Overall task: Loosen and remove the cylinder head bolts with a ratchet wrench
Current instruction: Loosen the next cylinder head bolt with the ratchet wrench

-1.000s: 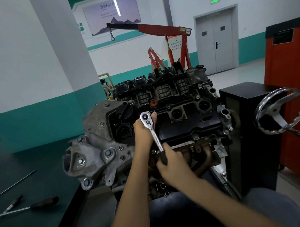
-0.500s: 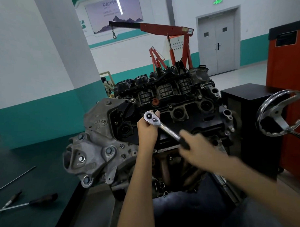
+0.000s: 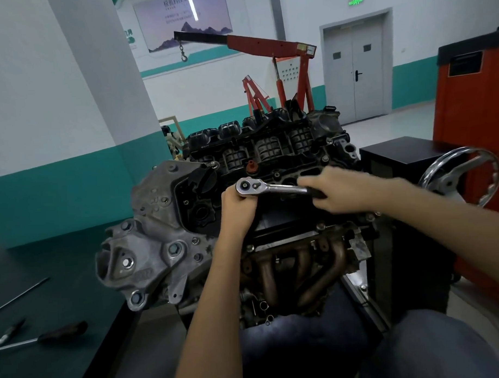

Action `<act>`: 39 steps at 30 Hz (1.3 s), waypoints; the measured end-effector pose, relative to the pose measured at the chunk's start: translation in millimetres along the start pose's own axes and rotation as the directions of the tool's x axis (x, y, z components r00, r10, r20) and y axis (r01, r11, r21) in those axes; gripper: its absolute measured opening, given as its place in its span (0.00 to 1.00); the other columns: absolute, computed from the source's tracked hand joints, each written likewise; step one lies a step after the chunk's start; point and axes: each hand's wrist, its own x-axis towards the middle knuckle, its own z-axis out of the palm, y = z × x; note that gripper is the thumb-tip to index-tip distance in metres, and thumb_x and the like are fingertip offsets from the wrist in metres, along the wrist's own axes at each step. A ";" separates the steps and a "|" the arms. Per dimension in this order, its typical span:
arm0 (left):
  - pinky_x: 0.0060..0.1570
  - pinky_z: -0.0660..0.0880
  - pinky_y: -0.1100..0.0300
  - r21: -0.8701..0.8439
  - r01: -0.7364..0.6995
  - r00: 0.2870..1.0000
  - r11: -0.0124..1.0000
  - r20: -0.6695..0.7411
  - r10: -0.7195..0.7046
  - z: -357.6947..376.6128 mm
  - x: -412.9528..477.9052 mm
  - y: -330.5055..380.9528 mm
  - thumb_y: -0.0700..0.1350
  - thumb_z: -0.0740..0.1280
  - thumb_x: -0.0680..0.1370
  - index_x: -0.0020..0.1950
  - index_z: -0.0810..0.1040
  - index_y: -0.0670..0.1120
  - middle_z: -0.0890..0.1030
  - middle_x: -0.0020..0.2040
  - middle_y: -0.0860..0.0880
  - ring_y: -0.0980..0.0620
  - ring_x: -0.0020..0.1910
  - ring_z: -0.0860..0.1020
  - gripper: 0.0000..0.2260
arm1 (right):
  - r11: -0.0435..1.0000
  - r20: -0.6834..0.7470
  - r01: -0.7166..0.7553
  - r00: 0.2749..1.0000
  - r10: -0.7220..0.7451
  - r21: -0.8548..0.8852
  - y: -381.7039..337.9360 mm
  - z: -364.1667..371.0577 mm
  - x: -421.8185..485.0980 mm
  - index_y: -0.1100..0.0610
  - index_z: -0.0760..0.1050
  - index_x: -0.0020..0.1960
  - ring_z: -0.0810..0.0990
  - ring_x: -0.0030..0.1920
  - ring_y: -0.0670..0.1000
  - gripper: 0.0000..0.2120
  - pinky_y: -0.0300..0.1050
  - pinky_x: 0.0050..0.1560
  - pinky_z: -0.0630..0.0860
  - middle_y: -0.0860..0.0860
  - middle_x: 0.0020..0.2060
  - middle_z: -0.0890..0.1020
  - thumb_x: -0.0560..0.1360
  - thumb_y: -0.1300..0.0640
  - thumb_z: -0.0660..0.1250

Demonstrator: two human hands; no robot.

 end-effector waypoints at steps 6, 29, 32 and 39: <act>0.37 0.68 0.64 -0.148 0.030 0.995 0.989 -0.085 -0.043 -0.4 -8.9 -6.8 0.40 0.66 0.80 0.29 0.69 0.51 0.70 0.27 0.59 0.61 0.32 0.68 0.19 | 0.996 -0.124 -0.051 0.991 0.059 0.067 -27.6 25.1 -8.3 0.47 0.66 0.47 0.72 0.29 0.47 0.09 0.40 0.27 0.66 0.47 0.32 0.71 0.74 0.57 0.65; 0.37 0.66 0.61 -0.118 0.048 0.990 0.992 -0.124 -0.063 6.4 -7.3 -6.8 0.38 0.66 0.79 0.30 0.67 0.50 0.70 0.29 0.57 0.58 0.33 0.68 0.18 | 0.990 -0.166 -0.097 0.980 0.114 0.106 -24.6 44.3 -13.9 0.49 0.66 0.52 0.75 0.33 0.54 0.10 0.45 0.33 0.71 0.51 0.34 0.73 0.74 0.55 0.65; 0.36 0.62 0.58 -0.075 0.071 0.988 0.995 -0.135 -0.080 12.0 -6.1 -0.6 0.41 0.66 0.80 0.31 0.62 0.49 0.64 0.29 0.53 0.54 0.33 0.62 0.20 | 0.828 -0.203 -0.151 0.931 0.302 0.540 -78.1 96.0 -30.2 0.48 0.63 0.46 0.74 0.29 0.47 0.11 0.35 0.28 0.69 0.51 0.31 0.73 0.72 0.59 0.65; 0.37 0.61 0.56 0.049 0.096 0.988 0.994 -0.125 -0.089 4.8 -0.6 -1.1 0.42 0.65 0.80 0.29 0.60 0.50 0.63 0.28 0.51 0.51 0.32 0.62 0.21 | 0.639 -0.157 -0.110 0.925 0.346 0.762 -128.6 117.4 -16.5 0.53 0.67 0.49 0.72 0.28 0.43 0.10 0.30 0.28 0.67 0.50 0.31 0.73 0.73 0.64 0.62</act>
